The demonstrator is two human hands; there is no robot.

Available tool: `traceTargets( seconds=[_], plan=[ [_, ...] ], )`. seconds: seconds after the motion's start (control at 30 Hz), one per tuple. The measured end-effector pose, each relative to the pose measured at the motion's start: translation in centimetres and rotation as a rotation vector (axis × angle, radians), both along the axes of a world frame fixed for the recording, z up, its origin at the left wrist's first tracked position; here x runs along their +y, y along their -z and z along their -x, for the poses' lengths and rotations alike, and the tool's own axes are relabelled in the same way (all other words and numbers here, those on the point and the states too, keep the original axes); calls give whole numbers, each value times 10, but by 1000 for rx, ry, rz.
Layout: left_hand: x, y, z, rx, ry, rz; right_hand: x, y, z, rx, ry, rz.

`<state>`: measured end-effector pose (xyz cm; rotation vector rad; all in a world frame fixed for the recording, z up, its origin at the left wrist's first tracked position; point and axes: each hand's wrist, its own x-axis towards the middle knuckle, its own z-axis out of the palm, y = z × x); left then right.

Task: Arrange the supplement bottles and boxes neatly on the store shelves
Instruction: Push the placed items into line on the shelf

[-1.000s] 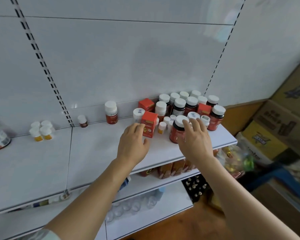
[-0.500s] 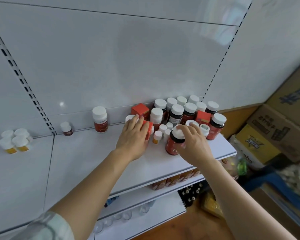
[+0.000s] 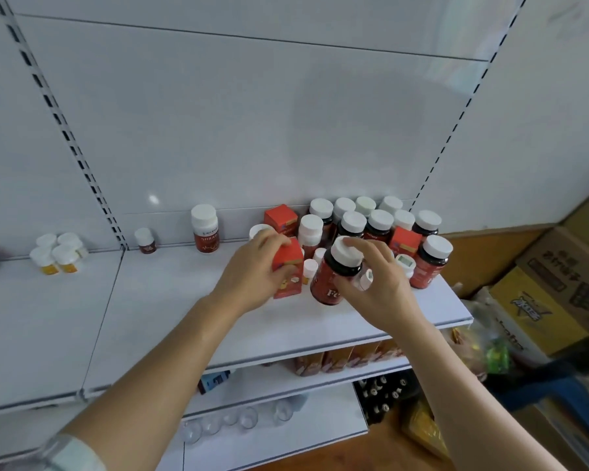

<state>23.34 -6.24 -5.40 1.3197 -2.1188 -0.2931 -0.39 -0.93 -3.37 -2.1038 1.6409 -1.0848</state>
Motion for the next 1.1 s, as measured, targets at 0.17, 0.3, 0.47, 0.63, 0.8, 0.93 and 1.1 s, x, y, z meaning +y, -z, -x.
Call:
traceTargets(
  seconds=[0.17, 0.3, 0.47, 0.63, 0.8, 0.93, 1.1],
  plan=[
    [34, -29, -1, 475, -90, -242, 3, -26, -10, -432, -88, -194],
    [61, -37, 1, 828, -209, -365, 11, -27, -29, -712, -178, -259],
    [93, -40, -3, 1040, -369, -362, 27, -26, -56, -911, -193, -327],
    [117, -41, -29, 1035, -486, -346, 41, -31, -91, -963, -217, -366],
    [144, -45, -68, 913, -567, -280, 56, -34, -140, -994, -259, -431],
    [166, -50, -114, 851, -656, -206, 75, -38, -192, -945, -295, -448],
    [204, -51, -188, 907, -732, -189, 107, -42, -269, -916, -314, -506]
  ],
)
